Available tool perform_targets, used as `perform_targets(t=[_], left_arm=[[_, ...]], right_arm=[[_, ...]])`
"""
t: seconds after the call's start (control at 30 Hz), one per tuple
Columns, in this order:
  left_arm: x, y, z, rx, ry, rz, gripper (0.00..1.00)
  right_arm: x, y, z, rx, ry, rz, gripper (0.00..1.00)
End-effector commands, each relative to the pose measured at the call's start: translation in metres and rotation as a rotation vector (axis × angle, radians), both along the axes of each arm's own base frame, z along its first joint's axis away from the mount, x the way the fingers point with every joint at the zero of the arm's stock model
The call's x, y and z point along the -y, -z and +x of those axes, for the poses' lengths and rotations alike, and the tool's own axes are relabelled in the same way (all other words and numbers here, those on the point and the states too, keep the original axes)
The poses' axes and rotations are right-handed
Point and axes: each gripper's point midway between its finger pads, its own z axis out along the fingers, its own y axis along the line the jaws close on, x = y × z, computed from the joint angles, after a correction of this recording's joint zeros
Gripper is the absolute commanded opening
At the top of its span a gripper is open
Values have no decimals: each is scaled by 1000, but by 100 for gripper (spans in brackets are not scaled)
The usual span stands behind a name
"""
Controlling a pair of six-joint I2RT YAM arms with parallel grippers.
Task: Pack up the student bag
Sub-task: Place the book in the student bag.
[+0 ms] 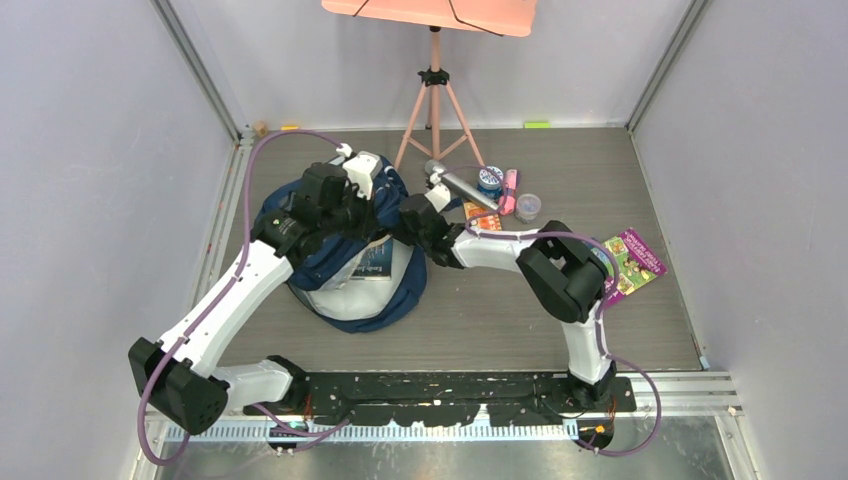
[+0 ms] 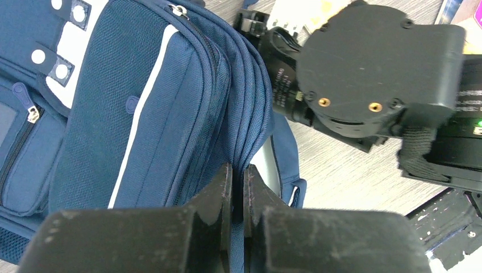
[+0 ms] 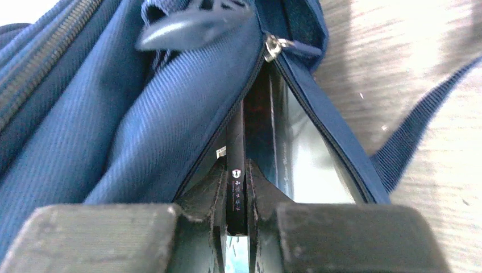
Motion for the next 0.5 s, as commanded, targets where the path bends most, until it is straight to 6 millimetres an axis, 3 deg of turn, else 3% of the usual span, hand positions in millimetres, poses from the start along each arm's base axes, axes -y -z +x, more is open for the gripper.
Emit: perform_targets(t=[0.0, 0.13, 0.3, 0.47], left_arm=[[20, -49, 6, 134, 56, -132, 0], [21, -47, 7, 128, 54, -131, 0], [19, -44, 8, 124, 43, -121, 0], [15, -45, 9, 133, 28, -108, 0]], right_arm=[[-6, 22, 12, -6, -1, -100, 1], [-13, 21, 13, 17, -29, -153, 5], [-4, 12, 5, 29, -61, -207, 34], [18, -16, -7, 91, -113, -297, 55]])
